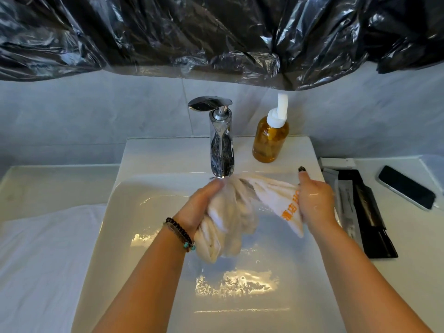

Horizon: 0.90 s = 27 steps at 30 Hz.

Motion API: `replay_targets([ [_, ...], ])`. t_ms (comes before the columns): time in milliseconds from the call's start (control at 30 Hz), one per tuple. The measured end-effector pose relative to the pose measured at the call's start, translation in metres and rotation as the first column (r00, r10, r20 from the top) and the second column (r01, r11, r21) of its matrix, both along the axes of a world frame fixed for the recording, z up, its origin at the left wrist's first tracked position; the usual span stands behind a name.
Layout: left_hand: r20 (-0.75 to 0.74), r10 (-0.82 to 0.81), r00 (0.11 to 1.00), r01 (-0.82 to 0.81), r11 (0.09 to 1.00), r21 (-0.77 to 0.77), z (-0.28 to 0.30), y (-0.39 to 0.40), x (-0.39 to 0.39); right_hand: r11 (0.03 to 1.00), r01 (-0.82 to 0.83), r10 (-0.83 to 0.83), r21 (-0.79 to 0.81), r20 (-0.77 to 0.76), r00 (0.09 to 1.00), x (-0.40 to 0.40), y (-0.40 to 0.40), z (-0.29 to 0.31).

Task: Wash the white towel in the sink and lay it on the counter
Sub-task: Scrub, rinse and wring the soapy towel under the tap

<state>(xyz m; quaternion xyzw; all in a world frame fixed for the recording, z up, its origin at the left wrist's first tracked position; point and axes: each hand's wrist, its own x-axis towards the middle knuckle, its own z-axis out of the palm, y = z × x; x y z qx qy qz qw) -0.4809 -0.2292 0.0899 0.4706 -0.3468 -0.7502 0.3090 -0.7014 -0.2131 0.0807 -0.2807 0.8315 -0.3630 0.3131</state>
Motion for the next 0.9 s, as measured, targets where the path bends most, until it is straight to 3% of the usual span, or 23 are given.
replay_targets([
  [67, 0.073, -0.027, 0.997, 0.029, 0.999, -0.037, -0.007, 0.002, 0.003, 0.995, 0.079, -0.092, 0.053, 0.332, 0.939, -0.001, 0.0, 0.005],
  [133, 0.176, -0.038, 0.984, 0.053, 0.995, -0.084, -0.013, 0.003, 0.006, 0.996, 0.011, -0.069, 0.094, 0.654, 0.754, 0.0, 0.001, 0.01],
  [167, 0.186, -0.033, 0.982, 0.049, 0.995, -0.082, -0.016, 0.003, 0.009, 0.996, -0.078, 0.018, 0.047, 0.742, 0.67, 0.001, 0.002, 0.012],
  [267, 0.181, 0.03, 0.983, -0.022, 0.999, -0.045, -0.025, 0.005, 0.021, 0.906, -0.417, 0.343, -0.078, 0.713, 0.612, 0.002, 0.003, 0.016],
  [367, 0.259, 0.088, 0.962, -0.061, 0.992, -0.111, -0.028, 0.006, 0.033, 0.789, -0.601, 0.524, 0.13, 0.368, 0.768, 0.006, 0.002, 0.019],
  [433, 0.259, 0.087, 0.962, -0.053, 0.989, -0.137, -0.027, 0.008, 0.039, 0.77, -0.611, 0.579, 0.187, 0.2, 0.791, 0.008, 0.001, 0.022],
  [500, 0.201, 0.099, 0.974, -0.073, 0.988, -0.133, -0.026, 0.011, 0.047, 0.799, -0.594, 0.558, 0.095, 0.254, 0.79, 0.008, 0.001, 0.025],
  [633, -0.1, 0.261, 0.96, -0.261, 0.965, 0.006, -0.019, 0.013, 0.062, 0.916, -0.362, 0.388, -0.174, 0.617, 0.685, 0.026, 0.003, 0.019],
  [700, -0.057, 0.379, 0.924, -0.38, 0.925, -0.013, -0.012, 0.012, 0.066, 0.914, -0.386, 0.393, -0.123, 0.501, 0.771, 0.052, 0.005, 0.001],
  [767, -0.02, 0.486, 0.874, -0.485, 0.87, -0.082, -0.007, 0.013, 0.074, 0.871, -0.49, 0.485, -0.014, 0.179, 0.856, 0.084, 0.01, -0.027],
  [800, -0.015, 0.475, 0.88, -0.475, 0.877, -0.069, -0.003, 0.014, 0.078, 0.831, -0.556, 0.556, 0.029, -0.018, 0.831, 0.1, 0.014, -0.042],
  [833, 0.031, 0.47, 0.882, -0.467, 0.881, -0.073, 0.002, 0.015, 0.08, 0.766, -0.638, 0.64, 0.078, -0.185, 0.746, 0.114, 0.019, -0.058],
  [900, 0.136, 0.436, 0.889, -0.416, 0.896, -0.153, 0.005, 0.014, 0.088, 0.61, -0.763, 0.772, 0.215, -0.379, 0.51, 0.142, 0.03, -0.086],
])
